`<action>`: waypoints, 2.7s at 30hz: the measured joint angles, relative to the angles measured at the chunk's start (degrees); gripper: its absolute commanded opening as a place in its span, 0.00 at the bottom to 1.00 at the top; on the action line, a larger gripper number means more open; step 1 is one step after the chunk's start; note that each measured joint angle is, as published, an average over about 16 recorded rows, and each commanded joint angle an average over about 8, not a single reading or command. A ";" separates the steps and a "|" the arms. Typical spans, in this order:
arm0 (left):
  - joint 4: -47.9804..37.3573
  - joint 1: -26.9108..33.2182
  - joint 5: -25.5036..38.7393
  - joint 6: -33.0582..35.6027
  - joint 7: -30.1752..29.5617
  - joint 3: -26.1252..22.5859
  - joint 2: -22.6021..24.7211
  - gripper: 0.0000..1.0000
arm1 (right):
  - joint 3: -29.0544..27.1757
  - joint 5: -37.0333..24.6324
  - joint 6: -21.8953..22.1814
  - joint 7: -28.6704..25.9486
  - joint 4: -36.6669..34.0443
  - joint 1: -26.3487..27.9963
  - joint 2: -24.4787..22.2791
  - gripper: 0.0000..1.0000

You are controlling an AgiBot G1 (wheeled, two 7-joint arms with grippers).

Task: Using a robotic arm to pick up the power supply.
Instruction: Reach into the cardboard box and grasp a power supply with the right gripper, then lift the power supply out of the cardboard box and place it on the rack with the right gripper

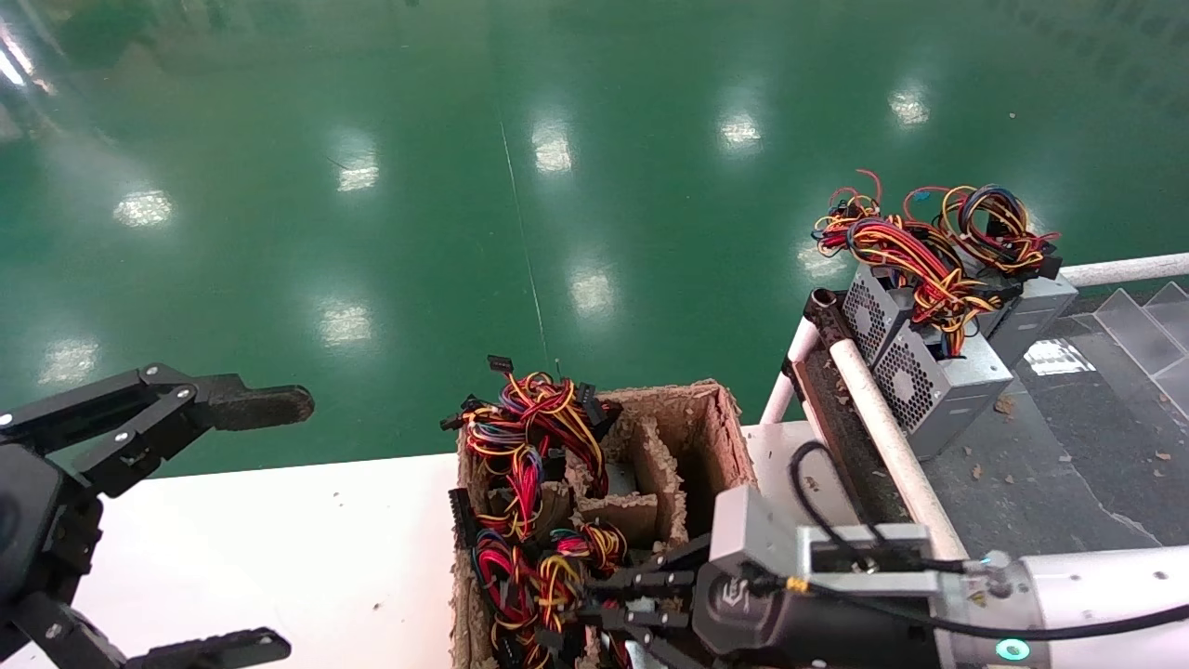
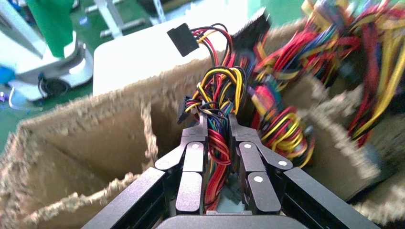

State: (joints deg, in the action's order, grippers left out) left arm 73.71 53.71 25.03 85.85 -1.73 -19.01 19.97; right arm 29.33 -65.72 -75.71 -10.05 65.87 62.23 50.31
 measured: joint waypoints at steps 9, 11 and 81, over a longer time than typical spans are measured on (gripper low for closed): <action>0.00 0.01 -0.02 -0.01 0.01 -0.03 -0.01 1.00 | -4.53 7.88 -2.28 0.22 0.27 0.66 -2.86 0.00; 0.00 0.01 -0.02 -0.01 0.02 -0.03 -0.01 1.00 | -5.69 9.88 -2.91 0.04 0.06 1.11 -3.58 0.00; 0.00 0.09 -0.14 -0.06 0.12 -0.25 -0.08 1.00 | -6.96 6.98 -15.46 12.63 -53.32 35.68 -29.54 0.00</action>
State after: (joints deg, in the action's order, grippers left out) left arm 73.71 53.80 24.89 85.79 -1.60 -19.26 19.89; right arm 22.37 -58.74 -91.17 2.58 12.54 97.91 20.77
